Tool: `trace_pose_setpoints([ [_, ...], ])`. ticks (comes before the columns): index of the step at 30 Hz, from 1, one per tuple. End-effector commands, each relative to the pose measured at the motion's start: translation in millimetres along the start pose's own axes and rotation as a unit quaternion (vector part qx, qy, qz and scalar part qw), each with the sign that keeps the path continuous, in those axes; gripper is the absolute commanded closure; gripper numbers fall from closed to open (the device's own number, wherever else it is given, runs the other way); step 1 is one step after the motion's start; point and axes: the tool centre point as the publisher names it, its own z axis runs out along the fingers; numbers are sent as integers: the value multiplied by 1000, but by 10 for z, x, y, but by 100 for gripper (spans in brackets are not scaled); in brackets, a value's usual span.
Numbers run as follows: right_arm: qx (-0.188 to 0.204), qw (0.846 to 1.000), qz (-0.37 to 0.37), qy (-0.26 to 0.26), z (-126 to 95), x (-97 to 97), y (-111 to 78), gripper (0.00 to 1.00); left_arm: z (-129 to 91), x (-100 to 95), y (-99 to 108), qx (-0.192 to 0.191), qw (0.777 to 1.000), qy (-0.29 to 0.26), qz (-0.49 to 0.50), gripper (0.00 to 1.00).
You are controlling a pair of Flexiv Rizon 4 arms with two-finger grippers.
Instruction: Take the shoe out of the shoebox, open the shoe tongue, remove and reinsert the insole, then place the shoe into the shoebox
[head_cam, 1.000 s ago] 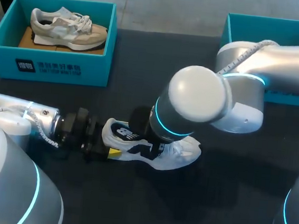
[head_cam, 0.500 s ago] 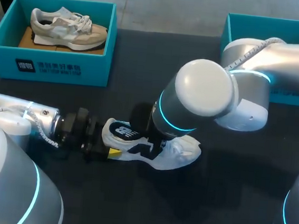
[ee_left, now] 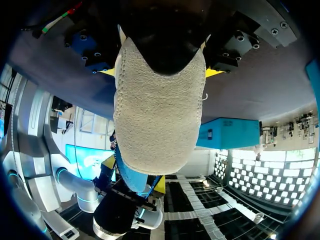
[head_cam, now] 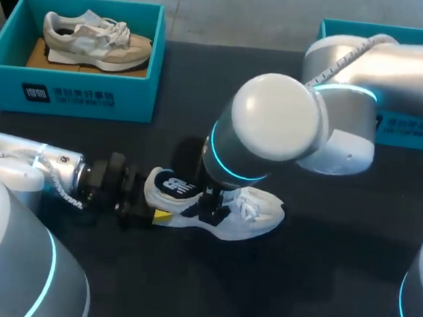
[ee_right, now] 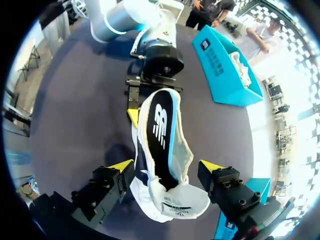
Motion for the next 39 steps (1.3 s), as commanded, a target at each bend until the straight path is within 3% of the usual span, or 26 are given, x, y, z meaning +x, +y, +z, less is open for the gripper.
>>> trace_pose_setpoints([
  [1, 14, 1000, -3, -10, -198, 18, 95, 27, 33, -6, 44, 0, 1000, -2, 0, 100],
  [6, 4, 1000, -5, -3, -286, -1, 138, 31, 33, -6, 44, 0, 1000, -2, 0, 100],
  [12, -7, 999, 10, 31, -232, -17, 162, 36, 33, -6, 44, 0, 1000, -2, 0, 100],
  [16, -12, 999, 10, 45, -195, -48, 213, 29, 33, -6, 44, 0, 1000, -2, 0, 100],
  [19, -31, 998, 10, 62, -113, -87, 247, 34, 33, -6, 44, 0, 1000, -2, 0, 100],
  [22, -38, 996, 6, 80, -54, -117, 299, 47, 33, -6, 44, 0, 1000, -2, 0, 100],
  [25, -37, 995, 2, 98, -5, -140, 353, 50, 33, -6, 44, 0, 1000, -2, 0, 100],
  [39, -57, 979, -16, 195, 166, -170, 424, 52, 33, -6, 44, 0, 1000, -2, 0, 100],
])
